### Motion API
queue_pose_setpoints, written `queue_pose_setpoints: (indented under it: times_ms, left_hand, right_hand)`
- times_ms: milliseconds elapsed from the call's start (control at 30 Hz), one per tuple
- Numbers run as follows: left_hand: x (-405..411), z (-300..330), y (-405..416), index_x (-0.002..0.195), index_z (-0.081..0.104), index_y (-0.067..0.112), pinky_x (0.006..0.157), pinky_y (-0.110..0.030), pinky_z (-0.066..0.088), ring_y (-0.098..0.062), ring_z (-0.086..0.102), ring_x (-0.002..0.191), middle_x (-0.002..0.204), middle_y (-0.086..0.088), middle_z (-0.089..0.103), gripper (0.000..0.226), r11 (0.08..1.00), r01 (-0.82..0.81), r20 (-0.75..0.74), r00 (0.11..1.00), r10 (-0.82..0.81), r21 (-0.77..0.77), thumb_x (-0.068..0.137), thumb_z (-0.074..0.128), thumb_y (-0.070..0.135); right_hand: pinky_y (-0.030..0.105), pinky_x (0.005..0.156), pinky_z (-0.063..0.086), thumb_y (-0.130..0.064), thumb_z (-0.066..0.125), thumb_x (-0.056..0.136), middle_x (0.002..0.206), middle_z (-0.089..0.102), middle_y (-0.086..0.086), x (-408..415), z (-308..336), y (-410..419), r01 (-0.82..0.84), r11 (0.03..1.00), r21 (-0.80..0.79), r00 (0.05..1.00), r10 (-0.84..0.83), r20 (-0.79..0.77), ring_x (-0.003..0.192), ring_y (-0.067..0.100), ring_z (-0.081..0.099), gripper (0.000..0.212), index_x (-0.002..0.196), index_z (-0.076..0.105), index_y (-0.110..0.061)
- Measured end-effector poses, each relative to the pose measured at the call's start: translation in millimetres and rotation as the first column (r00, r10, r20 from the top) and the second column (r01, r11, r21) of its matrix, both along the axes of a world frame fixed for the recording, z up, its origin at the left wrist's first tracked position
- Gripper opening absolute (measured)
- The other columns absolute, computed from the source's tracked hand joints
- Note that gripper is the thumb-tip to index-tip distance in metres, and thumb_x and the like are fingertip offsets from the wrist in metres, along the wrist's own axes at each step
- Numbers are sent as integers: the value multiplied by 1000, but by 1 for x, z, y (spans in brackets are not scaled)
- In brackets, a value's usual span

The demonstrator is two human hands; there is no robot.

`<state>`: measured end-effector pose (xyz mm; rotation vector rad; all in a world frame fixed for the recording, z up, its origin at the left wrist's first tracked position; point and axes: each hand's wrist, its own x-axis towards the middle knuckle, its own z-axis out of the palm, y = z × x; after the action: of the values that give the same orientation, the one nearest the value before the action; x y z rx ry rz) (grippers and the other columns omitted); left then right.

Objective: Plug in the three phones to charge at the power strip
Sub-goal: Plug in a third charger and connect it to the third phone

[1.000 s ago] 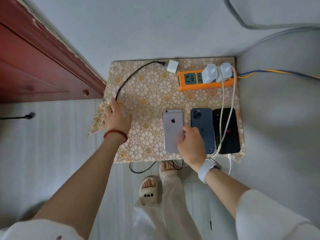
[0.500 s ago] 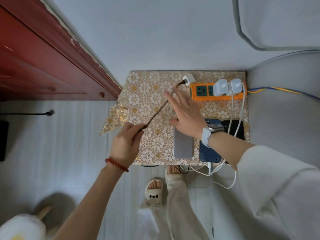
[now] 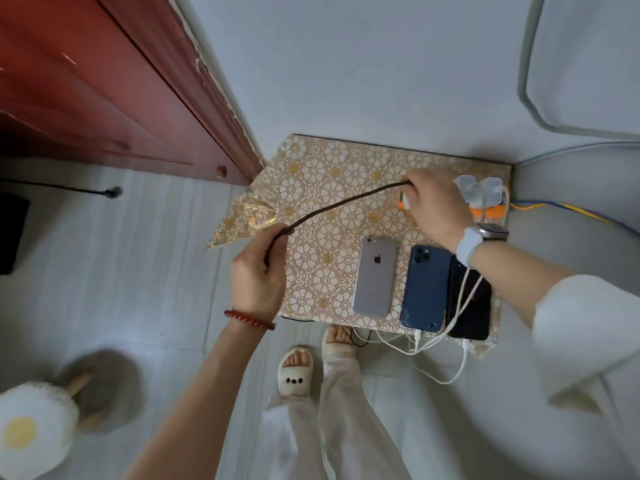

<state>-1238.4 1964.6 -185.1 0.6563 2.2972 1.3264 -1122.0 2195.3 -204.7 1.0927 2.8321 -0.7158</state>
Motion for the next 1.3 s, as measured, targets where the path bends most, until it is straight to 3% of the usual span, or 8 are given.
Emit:
queue_pose_setpoints:
  times_ms: [133,233,367,500,700,1000,1200,1300]
  left_hand:
    - [2,-3,28,103,67,6,66,-1,41,2,54,76,89,3,65,27,992,120,-79,989,-122,-27,84,52,18]
    - [3,-4,47,105,68,13,61,-10,44,-7,58,70,90,-1,71,26,981,181,-99,977,-187,-66,85,53,22]
    - [0,-9,64,106,67,15,51,-19,39,-5,48,53,75,-2,67,23,987,130,-85,987,-138,-99,88,54,19]
    - [-1,-12,71,107,67,14,49,-16,34,2,44,51,68,1,59,22,980,132,-74,987,-144,-150,88,54,18]
    - [1,-11,78,108,66,16,50,-20,36,-2,44,50,73,-7,67,23,976,138,-22,989,-143,-171,88,54,19]
    - [0,-9,83,107,67,16,48,-20,35,-4,44,48,70,-11,68,22,972,128,-32,990,-137,-196,89,54,18]
    - [1,-10,89,107,66,16,46,-21,34,-7,43,46,68,-11,66,22,970,119,-9,992,-124,-212,90,53,19]
    - [-2,-12,93,109,65,16,46,-20,31,-6,43,47,66,-5,62,24,971,63,-8,998,-67,-229,90,52,20]
  right_hand:
    - [31,78,41,-7,46,90,104,65,21,19,6,27,114,993,25,993,-114,-29,95,35,59,21,102,61,0]
    - [36,85,46,-5,49,87,102,69,20,30,4,41,143,989,33,989,-142,-48,96,36,62,21,99,65,-2]
    - [32,84,47,-4,50,87,100,71,17,33,3,47,147,989,19,987,-145,-75,93,33,65,22,100,68,-5]
    - [24,79,42,2,47,85,101,71,17,36,3,50,154,988,-13,983,-155,-94,95,31,64,26,100,68,-3]
    - [42,81,51,2,47,85,100,69,24,37,2,55,166,986,-7,983,-167,-79,94,38,63,24,101,66,2]
    - [40,73,51,0,49,86,93,70,25,42,-1,57,119,990,74,992,-116,-44,85,39,63,19,94,65,4]
    - [34,76,45,-7,51,87,97,70,22,45,-9,55,177,984,33,983,-175,-52,90,36,62,21,101,66,-2]
    - [40,83,47,-11,56,86,99,69,21,43,-13,53,229,973,12,971,-227,-78,93,36,61,20,101,65,-3]
